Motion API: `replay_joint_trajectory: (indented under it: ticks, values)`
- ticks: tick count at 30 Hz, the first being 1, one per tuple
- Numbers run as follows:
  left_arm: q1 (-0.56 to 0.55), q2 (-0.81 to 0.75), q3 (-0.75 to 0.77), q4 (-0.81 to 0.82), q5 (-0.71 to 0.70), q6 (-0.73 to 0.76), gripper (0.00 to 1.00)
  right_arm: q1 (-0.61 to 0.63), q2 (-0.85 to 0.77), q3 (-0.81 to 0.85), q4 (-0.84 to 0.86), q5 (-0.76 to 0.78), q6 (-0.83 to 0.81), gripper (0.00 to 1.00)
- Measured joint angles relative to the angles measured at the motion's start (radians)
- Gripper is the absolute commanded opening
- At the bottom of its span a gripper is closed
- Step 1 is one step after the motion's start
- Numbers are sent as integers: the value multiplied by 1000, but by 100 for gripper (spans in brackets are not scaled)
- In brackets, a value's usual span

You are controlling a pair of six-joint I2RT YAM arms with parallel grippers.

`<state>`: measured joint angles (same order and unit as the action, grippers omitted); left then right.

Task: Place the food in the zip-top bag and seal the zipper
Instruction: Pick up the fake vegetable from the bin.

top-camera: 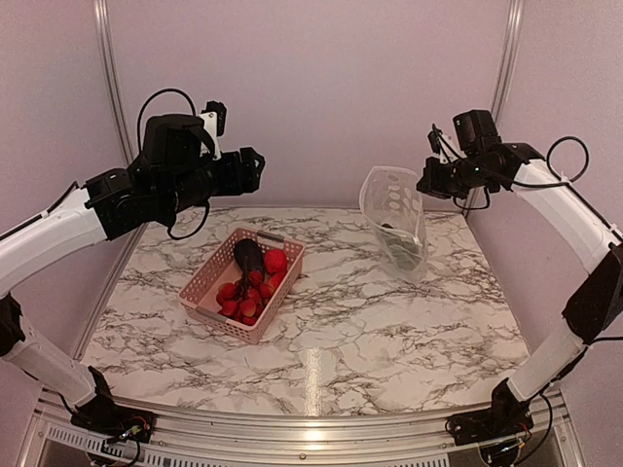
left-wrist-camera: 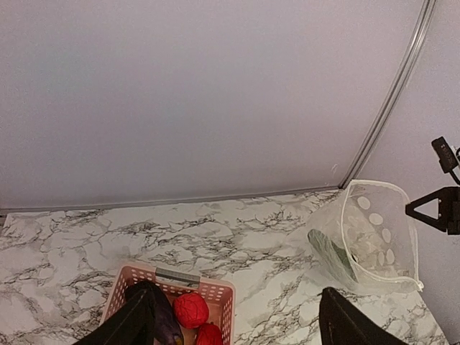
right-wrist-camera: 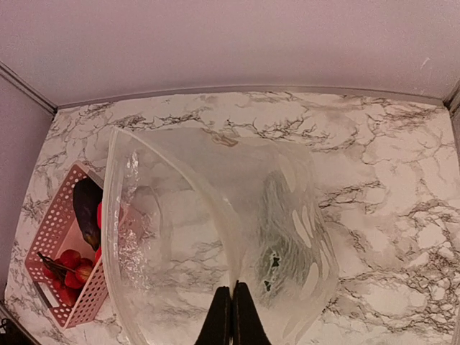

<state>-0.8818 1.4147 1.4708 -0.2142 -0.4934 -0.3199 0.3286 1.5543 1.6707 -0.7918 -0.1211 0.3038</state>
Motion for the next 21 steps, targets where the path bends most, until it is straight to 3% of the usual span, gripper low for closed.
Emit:
replay_joint_trajectory:
  ticks: [6,7,9,21]
  values:
    - [87,2,0,-72,134,-127,75,-13,-2,-12,-13,19,-26,0]
    - [103,5,0,-81,158,-148,92,-13,-2,-21,-7,14,-25,0]
    - [130,13,0,-98,207,-188,99,-13,-2,-56,13,-8,-18,0]
    - [164,119,66,-247,275,-262,99,-13,2,-151,95,-121,29,0]
